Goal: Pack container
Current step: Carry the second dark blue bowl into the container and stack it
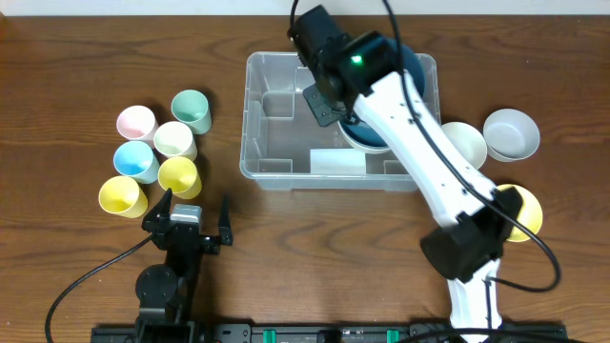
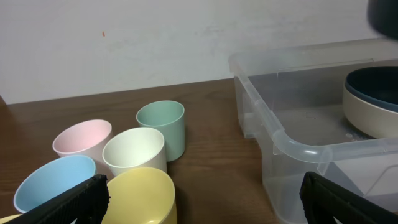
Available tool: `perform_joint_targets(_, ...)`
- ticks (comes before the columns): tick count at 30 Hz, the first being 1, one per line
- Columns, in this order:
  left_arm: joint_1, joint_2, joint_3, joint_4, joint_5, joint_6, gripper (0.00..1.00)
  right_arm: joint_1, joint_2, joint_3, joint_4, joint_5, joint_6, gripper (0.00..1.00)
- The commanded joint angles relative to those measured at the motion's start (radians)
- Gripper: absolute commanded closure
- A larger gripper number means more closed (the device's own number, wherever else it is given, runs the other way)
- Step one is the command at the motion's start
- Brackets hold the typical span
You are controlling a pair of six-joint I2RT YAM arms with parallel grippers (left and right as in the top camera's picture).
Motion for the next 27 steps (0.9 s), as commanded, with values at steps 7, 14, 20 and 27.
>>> perform_joint_targets(7, 0.005, -0.006, -0.015, -0.036, 0.018, 0.003, 0.02, -0.041, 0.091, 0.014, 0.012, 0.056, 0.021, 0.99)
perform_joint_targets(14, 0.005, -0.006, -0.015, -0.036, 0.018, 0.003, 0.02, -0.071, 0.136, 0.010, 0.024, 0.025, 0.030, 0.99)
perform_joint_targets(20, 0.005, -0.006, -0.015, -0.036, 0.018, 0.003, 0.02, -0.066, 0.159, 0.010, 0.040, 0.002, 0.030, 0.99)
perform_joint_targets(27, 0.005, -0.006, -0.015, -0.036, 0.018, 0.002, 0.02, -0.060, 0.159, 0.008, 0.041, -0.002, 0.031, 0.99)
